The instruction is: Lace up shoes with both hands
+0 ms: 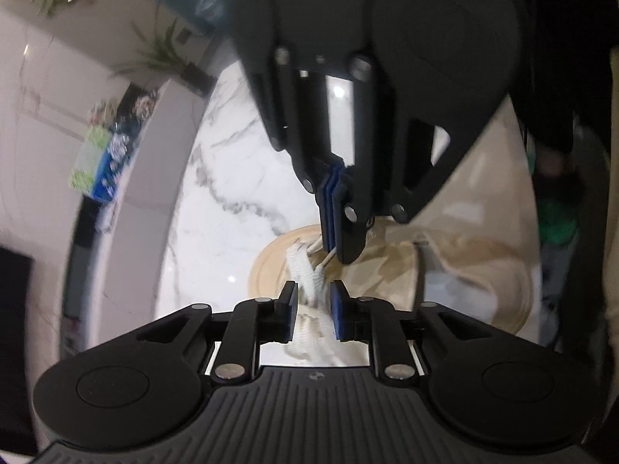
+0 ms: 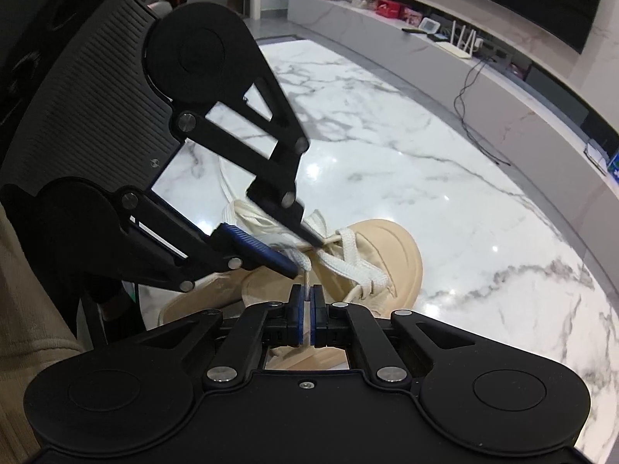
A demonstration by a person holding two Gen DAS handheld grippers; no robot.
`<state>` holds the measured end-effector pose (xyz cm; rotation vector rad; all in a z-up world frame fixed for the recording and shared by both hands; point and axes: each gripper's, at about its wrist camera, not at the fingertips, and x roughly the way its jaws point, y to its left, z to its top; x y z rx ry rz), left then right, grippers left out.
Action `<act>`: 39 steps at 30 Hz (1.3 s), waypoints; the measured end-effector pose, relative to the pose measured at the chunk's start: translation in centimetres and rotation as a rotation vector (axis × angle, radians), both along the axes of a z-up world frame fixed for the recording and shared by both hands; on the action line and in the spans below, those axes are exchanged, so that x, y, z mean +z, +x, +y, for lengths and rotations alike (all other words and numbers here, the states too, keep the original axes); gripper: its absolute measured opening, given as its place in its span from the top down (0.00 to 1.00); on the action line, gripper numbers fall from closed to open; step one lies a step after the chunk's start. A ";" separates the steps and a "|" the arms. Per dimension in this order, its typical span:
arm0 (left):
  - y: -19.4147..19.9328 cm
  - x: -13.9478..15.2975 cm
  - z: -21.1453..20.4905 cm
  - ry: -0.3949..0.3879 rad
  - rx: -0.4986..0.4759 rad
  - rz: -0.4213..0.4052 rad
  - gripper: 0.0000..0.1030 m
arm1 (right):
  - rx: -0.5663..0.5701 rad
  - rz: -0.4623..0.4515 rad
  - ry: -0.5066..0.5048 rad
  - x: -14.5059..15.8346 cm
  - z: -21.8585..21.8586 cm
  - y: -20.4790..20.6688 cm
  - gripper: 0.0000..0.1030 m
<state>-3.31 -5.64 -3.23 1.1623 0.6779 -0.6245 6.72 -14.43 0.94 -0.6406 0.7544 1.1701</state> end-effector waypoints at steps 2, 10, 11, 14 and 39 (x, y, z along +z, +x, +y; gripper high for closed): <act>-0.3 -0.1 -0.1 0.000 -0.020 0.002 0.82 | 0.003 0.000 -0.002 0.0 0.0 0.1 0.99; -0.4 -0.4 -0.3 -0.030 -0.017 0.058 0.95 | 0.012 0.001 0.000 -0.1 0.0 0.2 0.99; -0.4 -0.4 -0.3 -0.037 -0.007 0.068 0.97 | 0.009 0.003 0.001 -0.2 -0.1 0.3 0.99; 0.0 -0.2 -0.3 -0.065 0.023 0.092 0.97 | 0.004 0.007 0.001 -0.3 -0.1 0.4 0.99; 2.6 0.3 0.9 -0.269 0.431 0.201 0.98 | -0.214 0.081 0.064 -1.5 -1.5 1.7 0.93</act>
